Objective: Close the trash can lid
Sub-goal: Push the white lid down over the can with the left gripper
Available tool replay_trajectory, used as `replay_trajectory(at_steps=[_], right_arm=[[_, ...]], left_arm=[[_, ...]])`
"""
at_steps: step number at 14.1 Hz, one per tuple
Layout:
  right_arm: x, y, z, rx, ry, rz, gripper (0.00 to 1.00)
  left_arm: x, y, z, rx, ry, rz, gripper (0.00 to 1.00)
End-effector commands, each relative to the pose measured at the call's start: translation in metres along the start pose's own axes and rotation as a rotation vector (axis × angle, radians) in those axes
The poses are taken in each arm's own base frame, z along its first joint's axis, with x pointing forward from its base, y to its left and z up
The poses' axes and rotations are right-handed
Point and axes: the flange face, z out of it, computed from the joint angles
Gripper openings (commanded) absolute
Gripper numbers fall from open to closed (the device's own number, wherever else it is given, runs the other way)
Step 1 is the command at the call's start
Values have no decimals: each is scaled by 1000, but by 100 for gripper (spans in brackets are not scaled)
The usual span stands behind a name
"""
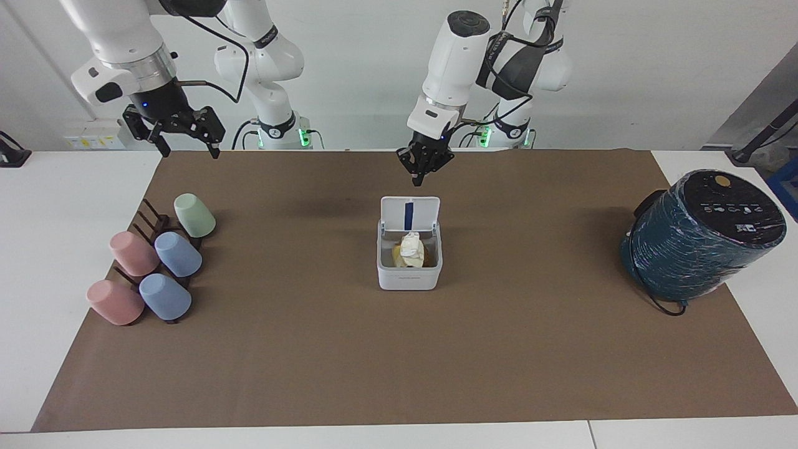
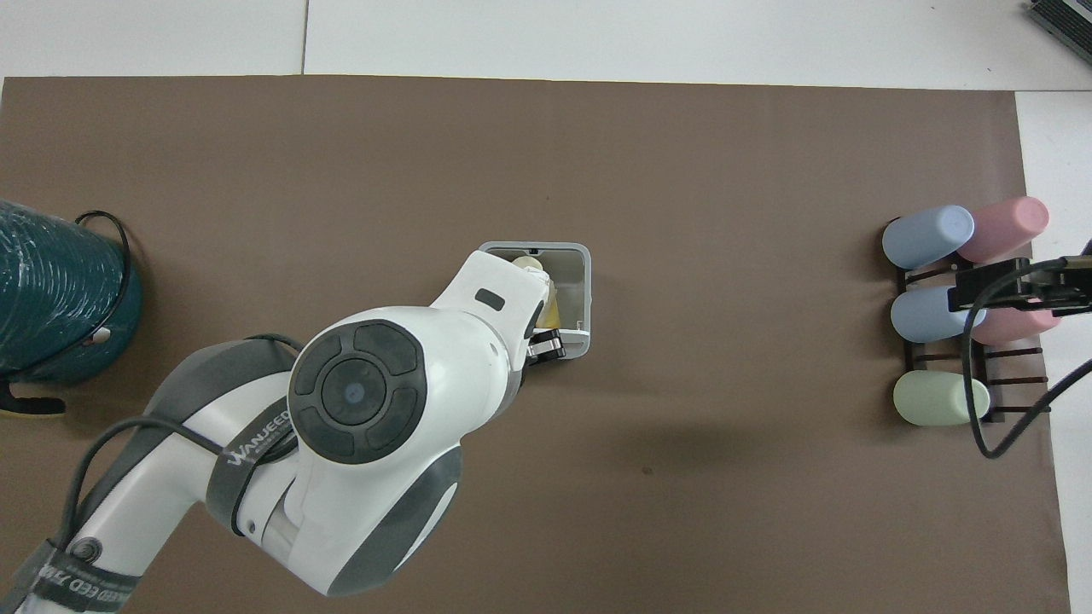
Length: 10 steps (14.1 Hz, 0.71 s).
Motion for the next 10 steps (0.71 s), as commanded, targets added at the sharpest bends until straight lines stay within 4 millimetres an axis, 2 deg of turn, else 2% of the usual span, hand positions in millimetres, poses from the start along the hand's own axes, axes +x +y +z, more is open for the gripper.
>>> replay_trajectory(at_steps=[1,5,7,10], right_arm=[[-7,1,-2,5,-3,-7,100],[-7,1,-2,5,-3,-7,100],[-7,1,-2,4,-4,-7,100],[-7,1,-2,5,-3,-7,100]], left_arm=[[3,2,15,-29,10,-30,2],[15,2,28,-49,31,-44,2],[21,3,27,-67,46,-51,2],[42,-1,26,-126,75,-102,2]])
